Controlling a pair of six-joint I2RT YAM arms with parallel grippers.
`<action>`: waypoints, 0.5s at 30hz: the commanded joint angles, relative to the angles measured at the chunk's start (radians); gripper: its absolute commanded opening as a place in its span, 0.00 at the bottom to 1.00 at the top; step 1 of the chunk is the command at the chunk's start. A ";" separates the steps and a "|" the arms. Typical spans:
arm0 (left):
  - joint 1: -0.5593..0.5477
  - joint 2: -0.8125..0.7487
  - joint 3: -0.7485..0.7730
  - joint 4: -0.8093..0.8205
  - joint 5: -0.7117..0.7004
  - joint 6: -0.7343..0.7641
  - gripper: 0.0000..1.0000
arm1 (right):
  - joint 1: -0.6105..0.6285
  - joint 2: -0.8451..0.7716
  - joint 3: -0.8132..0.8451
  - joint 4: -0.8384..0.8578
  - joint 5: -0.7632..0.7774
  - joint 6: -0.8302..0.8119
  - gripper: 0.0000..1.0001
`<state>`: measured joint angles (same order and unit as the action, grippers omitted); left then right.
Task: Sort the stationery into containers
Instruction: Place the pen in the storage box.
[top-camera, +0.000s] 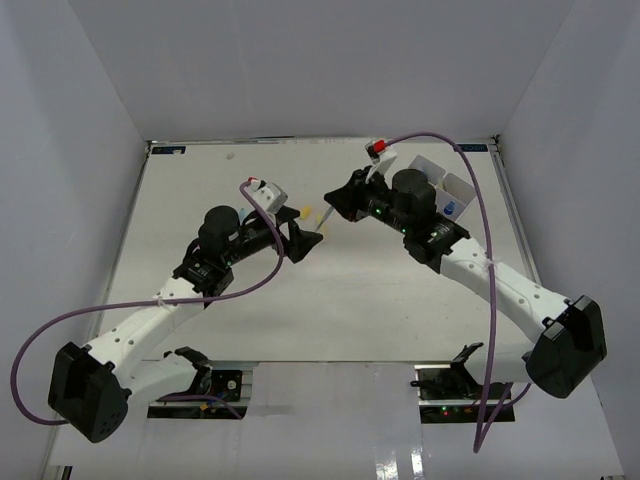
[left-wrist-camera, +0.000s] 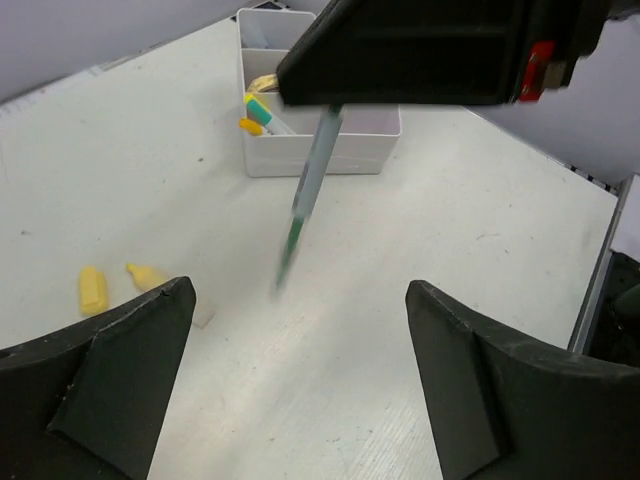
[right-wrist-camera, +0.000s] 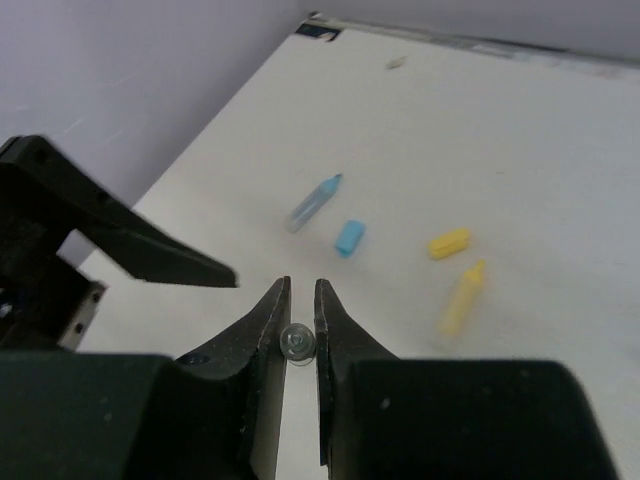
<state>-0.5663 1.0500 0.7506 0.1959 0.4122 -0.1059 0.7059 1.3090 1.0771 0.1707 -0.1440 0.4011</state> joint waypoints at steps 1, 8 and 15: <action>-0.003 0.014 0.023 -0.053 -0.105 -0.031 0.98 | -0.066 -0.069 0.011 -0.074 0.266 -0.163 0.08; 0.019 0.107 0.116 -0.240 -0.456 -0.080 0.98 | -0.397 -0.096 0.010 -0.114 0.474 -0.289 0.08; 0.080 0.185 0.162 -0.325 -0.500 -0.136 0.98 | -0.601 0.027 0.081 -0.088 0.523 -0.317 0.08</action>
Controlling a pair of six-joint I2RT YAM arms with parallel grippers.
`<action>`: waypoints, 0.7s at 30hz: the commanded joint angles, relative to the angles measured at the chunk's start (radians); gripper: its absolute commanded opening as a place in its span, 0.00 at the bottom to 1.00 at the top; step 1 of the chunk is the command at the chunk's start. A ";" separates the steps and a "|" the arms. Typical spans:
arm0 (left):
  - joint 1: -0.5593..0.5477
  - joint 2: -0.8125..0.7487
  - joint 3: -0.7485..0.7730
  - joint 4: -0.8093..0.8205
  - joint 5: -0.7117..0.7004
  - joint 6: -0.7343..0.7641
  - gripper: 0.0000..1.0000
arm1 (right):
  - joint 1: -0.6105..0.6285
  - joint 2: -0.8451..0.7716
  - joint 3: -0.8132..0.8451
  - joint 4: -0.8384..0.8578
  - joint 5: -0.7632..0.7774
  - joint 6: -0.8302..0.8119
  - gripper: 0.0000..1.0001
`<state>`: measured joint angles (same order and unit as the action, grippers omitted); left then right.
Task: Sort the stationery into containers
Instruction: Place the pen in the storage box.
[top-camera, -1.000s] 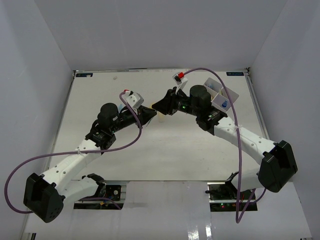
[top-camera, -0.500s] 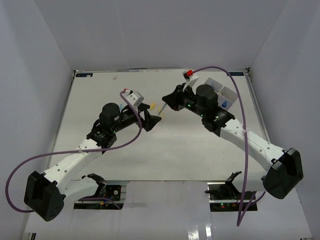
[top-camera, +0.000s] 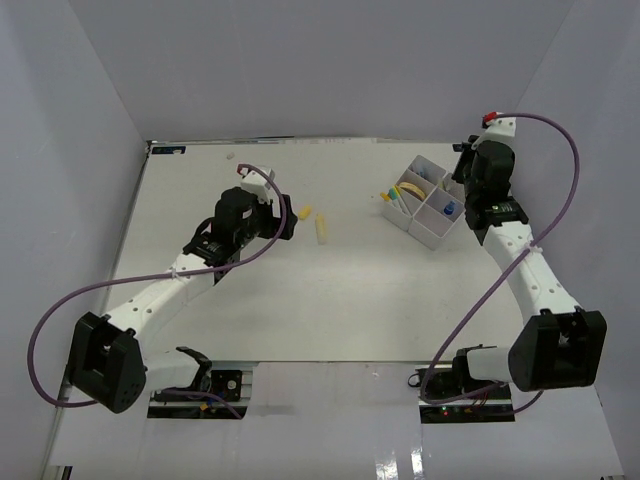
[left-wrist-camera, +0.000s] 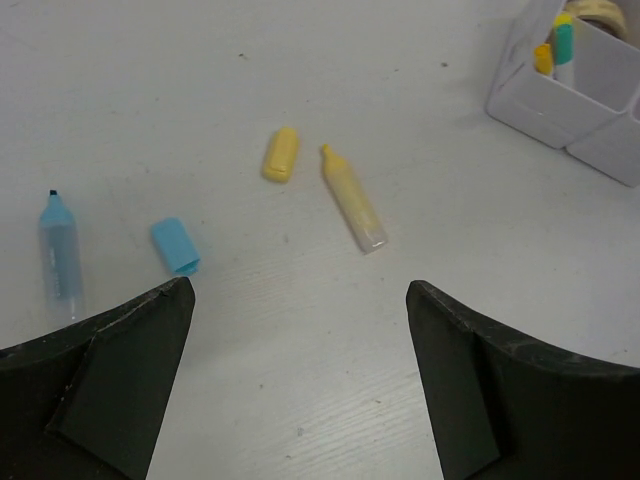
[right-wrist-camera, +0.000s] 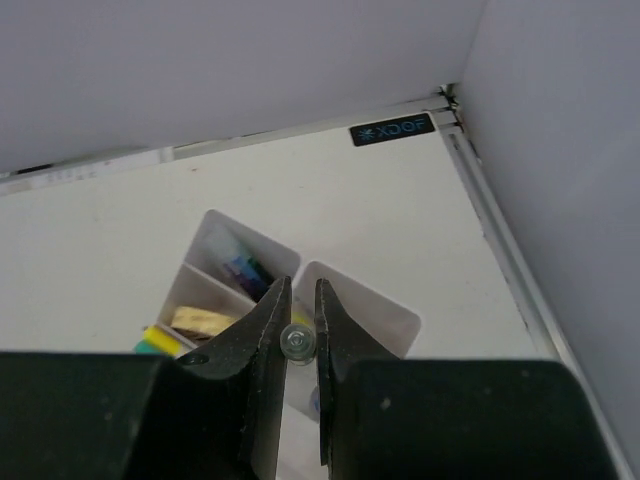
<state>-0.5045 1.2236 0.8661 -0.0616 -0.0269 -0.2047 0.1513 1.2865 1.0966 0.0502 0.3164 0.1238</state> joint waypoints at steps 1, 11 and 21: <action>0.029 0.016 0.050 -0.070 -0.062 -0.041 0.98 | -0.058 0.065 0.065 0.048 0.065 -0.039 0.08; 0.080 0.043 0.059 -0.089 -0.064 -0.059 0.98 | -0.121 0.240 0.120 0.120 0.033 -0.032 0.08; 0.122 0.080 0.067 -0.099 -0.039 -0.082 0.98 | -0.121 0.225 0.105 0.040 -0.042 0.034 0.59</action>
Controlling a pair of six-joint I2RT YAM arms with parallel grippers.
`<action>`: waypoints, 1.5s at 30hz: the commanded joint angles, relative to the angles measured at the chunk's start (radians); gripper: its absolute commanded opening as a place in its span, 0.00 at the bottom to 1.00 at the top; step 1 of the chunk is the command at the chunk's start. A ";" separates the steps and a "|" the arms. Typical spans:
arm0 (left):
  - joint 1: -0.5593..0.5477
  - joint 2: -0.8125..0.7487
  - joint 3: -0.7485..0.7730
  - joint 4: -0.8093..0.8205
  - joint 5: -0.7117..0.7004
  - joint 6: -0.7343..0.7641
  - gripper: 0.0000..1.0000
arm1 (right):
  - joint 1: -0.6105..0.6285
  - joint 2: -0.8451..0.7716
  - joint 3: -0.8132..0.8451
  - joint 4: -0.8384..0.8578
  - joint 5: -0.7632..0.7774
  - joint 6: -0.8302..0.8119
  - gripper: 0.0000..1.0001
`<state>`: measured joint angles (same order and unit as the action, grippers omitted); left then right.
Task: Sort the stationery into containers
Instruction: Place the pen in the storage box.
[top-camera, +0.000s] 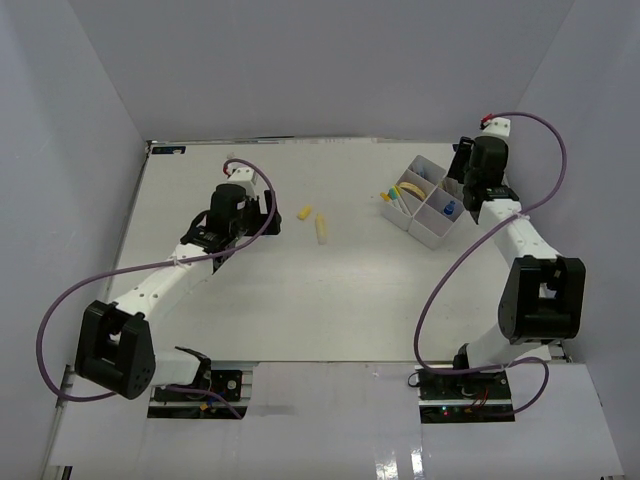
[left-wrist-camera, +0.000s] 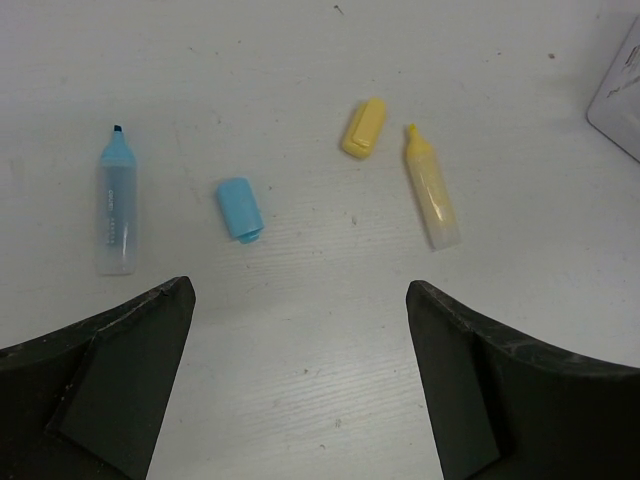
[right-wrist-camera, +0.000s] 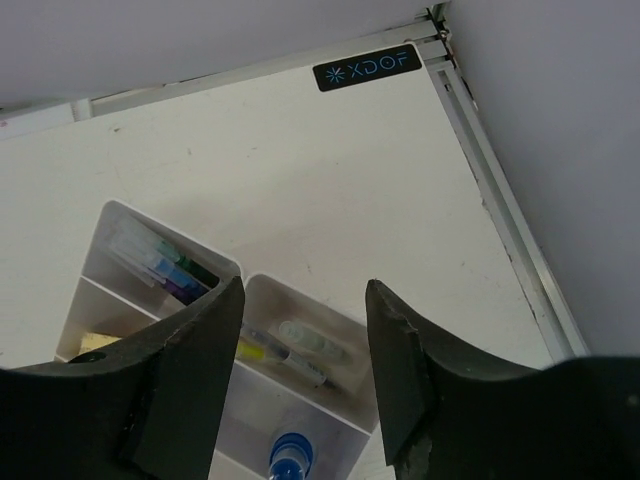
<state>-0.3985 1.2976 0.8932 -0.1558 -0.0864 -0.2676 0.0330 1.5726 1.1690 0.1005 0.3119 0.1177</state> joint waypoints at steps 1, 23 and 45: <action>0.023 0.006 0.041 -0.007 0.023 -0.021 0.98 | -0.002 -0.080 0.032 -0.024 -0.037 0.040 0.59; 0.208 0.397 0.287 -0.181 -0.055 -0.019 0.98 | -0.004 -0.775 -0.574 0.091 -0.755 0.249 0.90; 0.213 0.706 0.515 -0.320 -0.116 0.016 0.62 | 0.025 -0.803 -0.663 0.059 -0.813 0.165 0.91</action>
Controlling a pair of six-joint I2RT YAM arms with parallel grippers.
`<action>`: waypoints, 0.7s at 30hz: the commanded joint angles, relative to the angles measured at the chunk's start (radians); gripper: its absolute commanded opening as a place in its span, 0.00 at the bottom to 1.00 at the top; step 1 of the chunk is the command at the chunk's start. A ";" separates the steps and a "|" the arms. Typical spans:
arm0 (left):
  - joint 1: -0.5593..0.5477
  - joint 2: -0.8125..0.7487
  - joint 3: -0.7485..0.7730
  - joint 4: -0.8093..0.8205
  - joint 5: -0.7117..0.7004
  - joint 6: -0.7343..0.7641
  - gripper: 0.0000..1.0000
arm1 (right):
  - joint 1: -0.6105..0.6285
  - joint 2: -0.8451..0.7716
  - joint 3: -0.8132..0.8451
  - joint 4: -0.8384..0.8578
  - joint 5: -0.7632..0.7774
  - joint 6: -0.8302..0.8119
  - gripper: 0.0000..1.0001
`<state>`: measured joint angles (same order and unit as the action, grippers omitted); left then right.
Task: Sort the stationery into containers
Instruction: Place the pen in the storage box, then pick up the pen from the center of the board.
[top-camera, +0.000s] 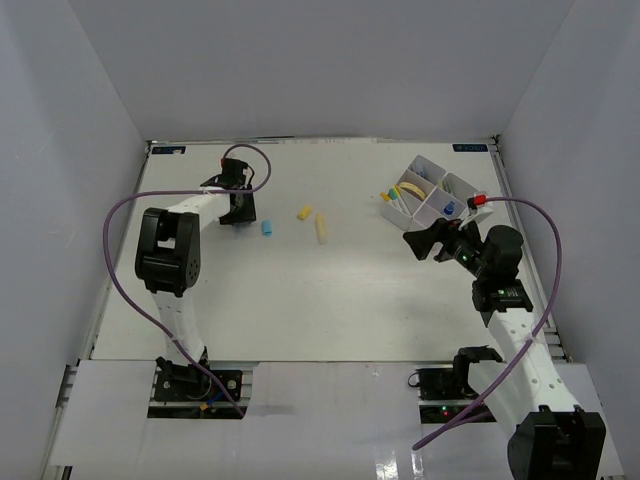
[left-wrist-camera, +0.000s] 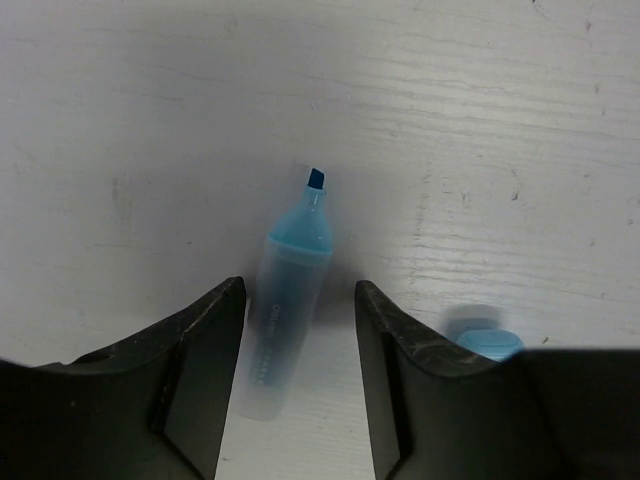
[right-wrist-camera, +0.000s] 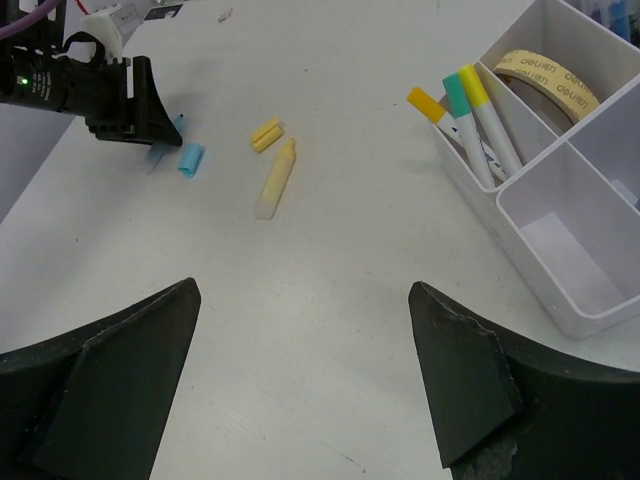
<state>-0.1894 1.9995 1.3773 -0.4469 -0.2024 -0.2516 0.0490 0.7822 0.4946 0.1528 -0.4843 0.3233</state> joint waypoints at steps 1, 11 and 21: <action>0.004 0.004 0.026 -0.030 0.003 -0.003 0.57 | 0.009 -0.014 0.015 -0.008 -0.010 -0.058 0.92; 0.004 -0.102 -0.023 -0.026 0.086 -0.032 0.13 | 0.040 -0.003 0.055 -0.059 -0.048 -0.102 0.94; -0.028 -0.505 -0.256 0.141 0.362 -0.138 0.10 | 0.389 0.067 0.165 -0.062 0.153 -0.023 0.96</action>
<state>-0.2005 1.6131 1.1599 -0.3996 0.0475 -0.3309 0.3511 0.8238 0.6109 0.0525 -0.4145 0.2539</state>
